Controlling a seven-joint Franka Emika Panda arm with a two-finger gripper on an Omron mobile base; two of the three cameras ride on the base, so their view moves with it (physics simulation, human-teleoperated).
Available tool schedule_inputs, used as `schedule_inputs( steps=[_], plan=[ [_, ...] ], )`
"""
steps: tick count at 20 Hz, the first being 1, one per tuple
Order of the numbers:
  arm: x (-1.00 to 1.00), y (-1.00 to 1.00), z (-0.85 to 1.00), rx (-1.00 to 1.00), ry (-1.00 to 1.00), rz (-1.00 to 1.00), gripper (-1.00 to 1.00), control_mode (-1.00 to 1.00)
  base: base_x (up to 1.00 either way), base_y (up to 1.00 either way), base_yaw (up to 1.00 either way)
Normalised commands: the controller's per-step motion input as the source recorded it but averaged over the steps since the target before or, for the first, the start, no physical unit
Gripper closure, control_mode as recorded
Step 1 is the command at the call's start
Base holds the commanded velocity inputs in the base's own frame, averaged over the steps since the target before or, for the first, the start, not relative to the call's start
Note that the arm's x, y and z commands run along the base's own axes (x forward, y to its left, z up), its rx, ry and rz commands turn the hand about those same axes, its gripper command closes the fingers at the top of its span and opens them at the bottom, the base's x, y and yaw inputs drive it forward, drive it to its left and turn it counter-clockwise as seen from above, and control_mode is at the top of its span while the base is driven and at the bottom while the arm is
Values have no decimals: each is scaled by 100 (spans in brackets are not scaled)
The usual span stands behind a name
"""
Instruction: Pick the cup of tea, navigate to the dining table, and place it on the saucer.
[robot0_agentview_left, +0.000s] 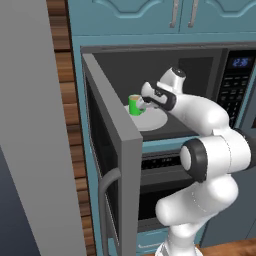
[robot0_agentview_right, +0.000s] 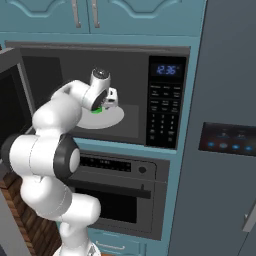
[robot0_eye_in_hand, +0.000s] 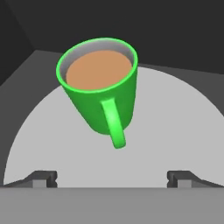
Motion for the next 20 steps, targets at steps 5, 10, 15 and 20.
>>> schedule_inputs(
  steps=[5,10,15,20],
  plan=[
    [37,0,-5,3,0,7,-100,-100,0,0,0],
    [13,0,-12,3,0,6,-100,-100,0,0,0],
    [12,0,-20,3,0,5,-100,-100,0,0,0],
    [11,1,-5,1,0,4,-100,-100,0,0,0]
  ],
)
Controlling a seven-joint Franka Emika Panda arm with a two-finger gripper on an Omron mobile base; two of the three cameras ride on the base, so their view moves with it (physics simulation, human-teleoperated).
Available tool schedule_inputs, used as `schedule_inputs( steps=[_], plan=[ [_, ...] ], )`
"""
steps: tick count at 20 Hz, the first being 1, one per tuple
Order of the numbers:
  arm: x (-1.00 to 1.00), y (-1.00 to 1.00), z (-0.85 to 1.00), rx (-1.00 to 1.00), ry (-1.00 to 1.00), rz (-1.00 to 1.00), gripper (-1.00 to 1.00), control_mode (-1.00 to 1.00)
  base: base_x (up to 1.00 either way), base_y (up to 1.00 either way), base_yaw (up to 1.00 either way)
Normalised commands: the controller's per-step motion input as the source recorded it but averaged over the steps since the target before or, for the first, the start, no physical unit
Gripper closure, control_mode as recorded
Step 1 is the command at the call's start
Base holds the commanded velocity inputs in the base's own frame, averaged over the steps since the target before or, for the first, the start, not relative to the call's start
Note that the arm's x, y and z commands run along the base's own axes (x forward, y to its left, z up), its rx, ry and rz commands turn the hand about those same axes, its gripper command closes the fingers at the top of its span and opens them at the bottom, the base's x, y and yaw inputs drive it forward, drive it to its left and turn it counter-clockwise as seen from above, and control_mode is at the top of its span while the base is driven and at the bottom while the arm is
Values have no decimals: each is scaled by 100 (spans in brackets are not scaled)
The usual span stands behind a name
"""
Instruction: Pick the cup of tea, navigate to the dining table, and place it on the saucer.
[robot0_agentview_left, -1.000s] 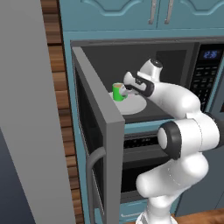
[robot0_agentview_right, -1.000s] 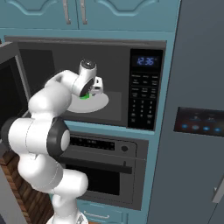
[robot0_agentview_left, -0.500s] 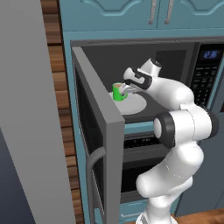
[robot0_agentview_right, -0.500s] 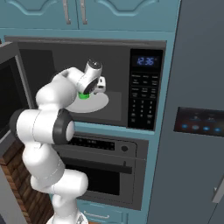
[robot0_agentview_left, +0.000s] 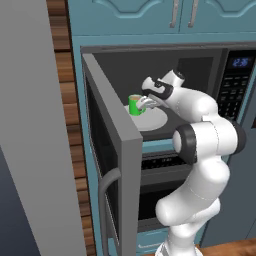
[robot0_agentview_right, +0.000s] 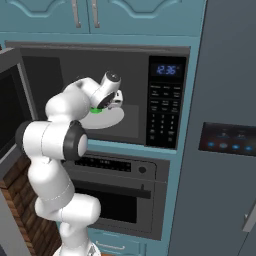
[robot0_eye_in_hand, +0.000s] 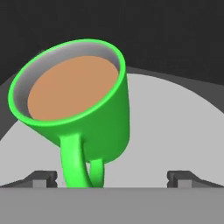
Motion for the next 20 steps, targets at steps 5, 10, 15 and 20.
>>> schedule_inputs(
  steps=[5,10,15,20],
  plan=[
    [6,7,0,1,0,2,-100,-100,0,0,0],
    [0,9,0,0,0,2,-100,-100,0,0,0],
    [-1,6,0,0,0,3,-100,-100,0,0,0],
    [0,0,0,0,0,0,-100,-100,0,0,0]
  ],
)
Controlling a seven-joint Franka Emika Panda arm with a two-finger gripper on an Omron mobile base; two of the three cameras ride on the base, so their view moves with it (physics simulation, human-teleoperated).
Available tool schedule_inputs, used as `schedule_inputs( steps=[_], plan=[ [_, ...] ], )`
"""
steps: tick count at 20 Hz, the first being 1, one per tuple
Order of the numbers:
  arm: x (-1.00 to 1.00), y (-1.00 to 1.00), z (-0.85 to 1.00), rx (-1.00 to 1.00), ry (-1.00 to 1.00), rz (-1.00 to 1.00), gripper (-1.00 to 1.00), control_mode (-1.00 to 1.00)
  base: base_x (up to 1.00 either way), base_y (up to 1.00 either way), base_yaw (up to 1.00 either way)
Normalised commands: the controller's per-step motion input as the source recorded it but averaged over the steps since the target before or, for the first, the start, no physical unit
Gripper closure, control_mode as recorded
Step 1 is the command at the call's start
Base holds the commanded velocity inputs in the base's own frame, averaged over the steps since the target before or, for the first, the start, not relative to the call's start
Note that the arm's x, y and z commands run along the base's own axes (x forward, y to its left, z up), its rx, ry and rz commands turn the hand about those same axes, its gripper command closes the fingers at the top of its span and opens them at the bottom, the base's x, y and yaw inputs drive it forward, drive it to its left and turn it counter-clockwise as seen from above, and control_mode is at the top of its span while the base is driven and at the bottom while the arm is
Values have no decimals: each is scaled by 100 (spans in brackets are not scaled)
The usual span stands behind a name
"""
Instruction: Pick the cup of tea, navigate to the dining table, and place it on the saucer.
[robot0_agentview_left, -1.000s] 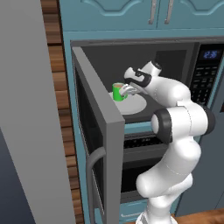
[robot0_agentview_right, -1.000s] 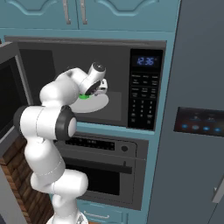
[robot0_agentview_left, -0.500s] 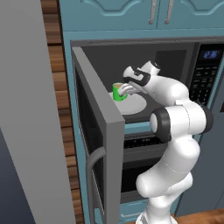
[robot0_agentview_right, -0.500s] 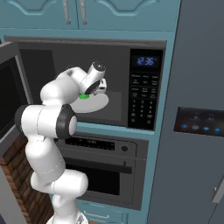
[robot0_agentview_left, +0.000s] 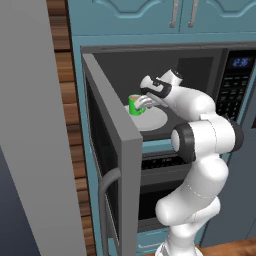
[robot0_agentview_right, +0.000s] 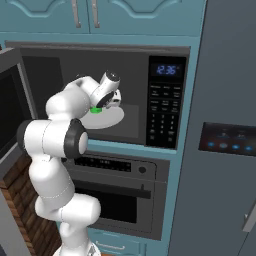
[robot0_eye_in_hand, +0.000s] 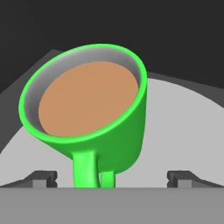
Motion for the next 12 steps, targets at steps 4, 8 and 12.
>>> schedule_inputs(
  steps=[4,8,12],
  plan=[
    [-22,0,0,0,0,2,-100,-100,0,0,0],
    [-2,0,0,0,0,4,-100,-100,0,0,0],
    [18,0,-2,0,0,2,-100,-100,0,0,0]
  ],
)
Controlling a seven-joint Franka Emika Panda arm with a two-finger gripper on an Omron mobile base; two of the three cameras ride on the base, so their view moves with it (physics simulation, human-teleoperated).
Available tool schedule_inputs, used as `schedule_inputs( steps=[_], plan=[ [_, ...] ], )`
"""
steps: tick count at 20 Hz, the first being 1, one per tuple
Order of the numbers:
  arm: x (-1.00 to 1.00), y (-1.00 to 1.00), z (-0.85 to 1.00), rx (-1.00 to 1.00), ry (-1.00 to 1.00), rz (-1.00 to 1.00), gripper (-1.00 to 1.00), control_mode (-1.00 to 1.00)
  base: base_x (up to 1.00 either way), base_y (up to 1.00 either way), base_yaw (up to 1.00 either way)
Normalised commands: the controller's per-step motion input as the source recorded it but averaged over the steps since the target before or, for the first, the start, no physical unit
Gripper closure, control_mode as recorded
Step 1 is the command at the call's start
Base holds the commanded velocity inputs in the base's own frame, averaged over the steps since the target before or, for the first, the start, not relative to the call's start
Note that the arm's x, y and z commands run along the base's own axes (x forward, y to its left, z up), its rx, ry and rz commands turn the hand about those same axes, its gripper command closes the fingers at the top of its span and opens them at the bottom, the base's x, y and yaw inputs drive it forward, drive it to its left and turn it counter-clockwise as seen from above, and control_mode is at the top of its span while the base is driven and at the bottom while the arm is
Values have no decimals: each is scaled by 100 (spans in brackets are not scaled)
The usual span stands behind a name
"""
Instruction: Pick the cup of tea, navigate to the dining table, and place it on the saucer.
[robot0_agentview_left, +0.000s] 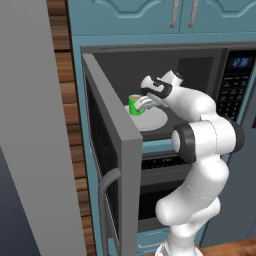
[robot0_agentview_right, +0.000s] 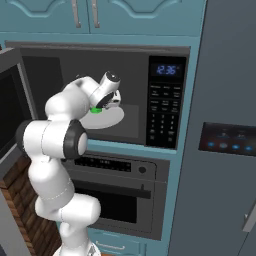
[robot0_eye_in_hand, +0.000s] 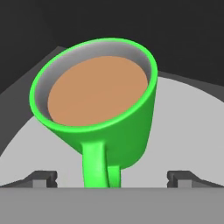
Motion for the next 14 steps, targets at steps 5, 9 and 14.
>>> schedule_inputs(
  steps=[5,9,14],
  plan=[
    [5,0,0,0,0,0,-100,-100,0,0,0],
    [0,0,0,0,0,0,100,-100,0,0,0],
    [0,0,0,0,0,0,100,-100,0,0,0]
  ],
)
